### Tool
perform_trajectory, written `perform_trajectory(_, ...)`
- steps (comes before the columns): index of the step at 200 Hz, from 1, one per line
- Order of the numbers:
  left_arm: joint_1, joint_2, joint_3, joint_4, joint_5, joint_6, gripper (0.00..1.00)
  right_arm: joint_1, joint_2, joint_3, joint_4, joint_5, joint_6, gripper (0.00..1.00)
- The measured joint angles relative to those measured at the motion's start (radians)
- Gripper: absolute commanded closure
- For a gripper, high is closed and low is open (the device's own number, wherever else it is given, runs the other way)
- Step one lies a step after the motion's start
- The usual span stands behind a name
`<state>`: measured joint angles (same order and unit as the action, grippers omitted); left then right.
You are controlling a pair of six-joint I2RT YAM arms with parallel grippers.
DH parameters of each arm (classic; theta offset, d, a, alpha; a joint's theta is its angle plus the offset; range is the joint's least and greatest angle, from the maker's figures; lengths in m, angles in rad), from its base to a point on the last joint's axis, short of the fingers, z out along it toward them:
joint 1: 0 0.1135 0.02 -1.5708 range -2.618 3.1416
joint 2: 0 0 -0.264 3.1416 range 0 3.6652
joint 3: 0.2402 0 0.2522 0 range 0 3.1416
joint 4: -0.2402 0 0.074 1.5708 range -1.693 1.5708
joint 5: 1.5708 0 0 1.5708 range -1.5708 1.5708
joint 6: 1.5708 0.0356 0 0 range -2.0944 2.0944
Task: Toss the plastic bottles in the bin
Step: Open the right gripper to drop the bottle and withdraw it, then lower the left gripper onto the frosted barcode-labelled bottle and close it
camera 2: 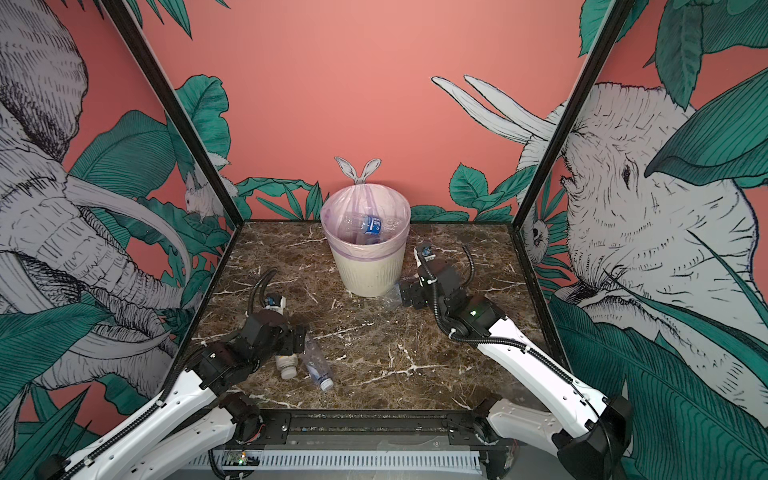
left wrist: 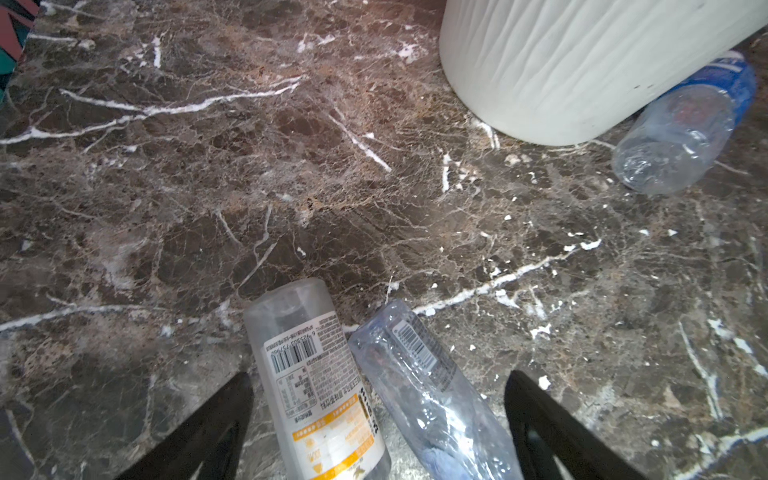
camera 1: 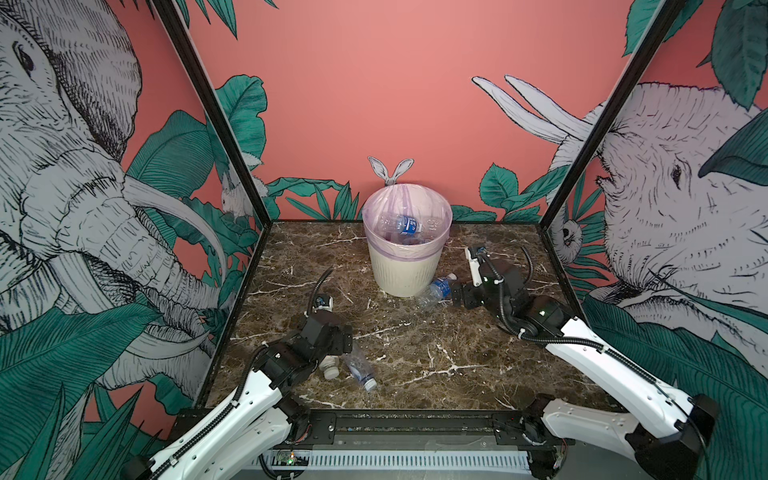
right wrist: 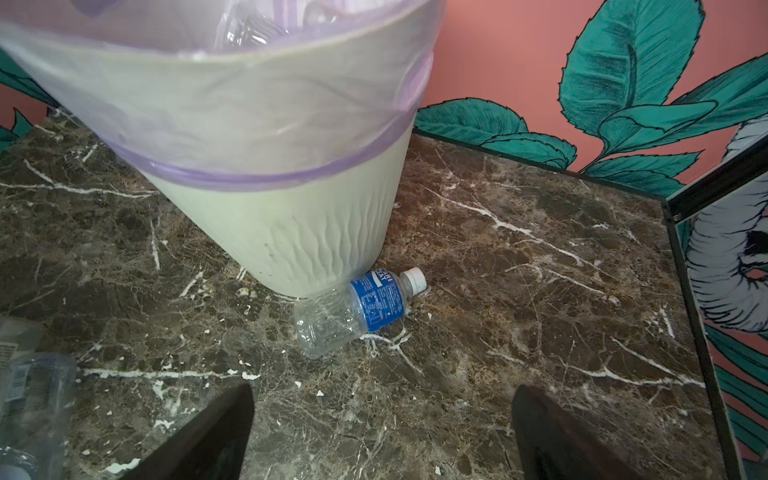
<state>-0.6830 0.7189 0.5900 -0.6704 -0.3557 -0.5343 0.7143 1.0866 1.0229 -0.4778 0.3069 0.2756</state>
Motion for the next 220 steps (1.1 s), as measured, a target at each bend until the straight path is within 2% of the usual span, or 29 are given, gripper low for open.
perform_trajectory(46,-0.002,0.037,0.0,-0.069,-0.072,-0.099,0.08,0.0,-0.051,-0.151,0.001,-0.042,0.047,0.01)
perform_trajectory(83,-0.002,0.05,-0.017,-0.071,-0.083,-0.158,0.11,0.0,-0.093,-0.255,0.002,-0.07,0.088,0.01)
perform_trajectory(156,-0.002,0.092,-0.053,-0.064,-0.098,-0.208,0.16,0.0,-0.139,-0.398,0.001,-0.084,0.153,0.01)
perform_trajectory(220,-0.002,0.103,-0.107,-0.043,-0.098,-0.234,0.22,0.0,-0.152,-0.462,0.0,-0.082,0.17,0.01)
